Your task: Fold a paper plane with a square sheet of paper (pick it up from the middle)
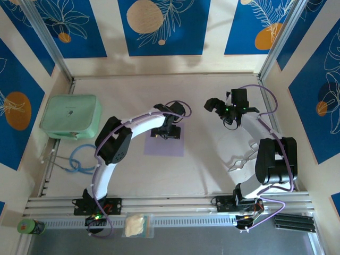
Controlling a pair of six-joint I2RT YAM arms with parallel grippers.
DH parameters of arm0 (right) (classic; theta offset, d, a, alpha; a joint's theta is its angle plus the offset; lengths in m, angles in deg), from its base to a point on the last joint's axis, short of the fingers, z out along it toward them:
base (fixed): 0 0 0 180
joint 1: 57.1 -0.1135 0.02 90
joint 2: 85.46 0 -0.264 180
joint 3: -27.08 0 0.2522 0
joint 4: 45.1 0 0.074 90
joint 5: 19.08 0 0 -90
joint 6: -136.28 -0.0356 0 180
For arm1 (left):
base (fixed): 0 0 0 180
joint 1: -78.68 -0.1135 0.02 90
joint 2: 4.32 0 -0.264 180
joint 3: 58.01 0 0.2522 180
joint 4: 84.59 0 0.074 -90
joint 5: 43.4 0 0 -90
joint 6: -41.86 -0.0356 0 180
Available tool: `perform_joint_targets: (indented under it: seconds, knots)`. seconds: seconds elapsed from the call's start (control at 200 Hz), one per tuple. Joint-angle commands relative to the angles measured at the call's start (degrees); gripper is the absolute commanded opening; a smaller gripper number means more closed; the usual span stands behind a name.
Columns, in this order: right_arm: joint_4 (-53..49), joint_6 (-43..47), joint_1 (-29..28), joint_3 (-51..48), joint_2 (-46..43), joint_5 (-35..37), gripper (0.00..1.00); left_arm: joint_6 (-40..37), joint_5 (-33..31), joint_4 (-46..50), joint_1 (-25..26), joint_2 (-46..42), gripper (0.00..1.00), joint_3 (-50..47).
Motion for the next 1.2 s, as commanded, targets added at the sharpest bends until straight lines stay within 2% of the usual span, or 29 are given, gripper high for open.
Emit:
perform_joint_targets:
  seconds: [0.0,0.31,0.495,0.986,1.101,1.196]
  knots:
    - [-0.26,-0.45,0.39,-0.18,0.71,-1.66,0.99,0.24,-1.04,2.62,-0.27,1.81,0.91,1.49]
    - [-1.06,-0.96,0.49,0.02,1.78,-1.18,0.99,2.1,0.09,0.44,-0.39,3.0,0.89,-2.25]
    - [-1.25,-1.43,0.72,0.19,2.33,-1.4,1.0,2.37,0.56,0.34,-0.37,3.5,0.84,-3.33]
    - [-1.32,-1.87,1.14,0.1,2.5,-1.56,1.0,2.5,0.72,-1.19,-0.39,1.65,0.8,-5.32]
    - [-1.02,-1.47,1.26,0.1,2.5,-2.21,1.0,2.57,2.85,-3.51,-0.77,-0.34,0.75,-6.65]
    - [-0.22,-0.8,1.44,-0.07,2.35,-3.28,1.0,3.12,6.2,-7.85,-1.74,-3.05,0.62,-9.92]
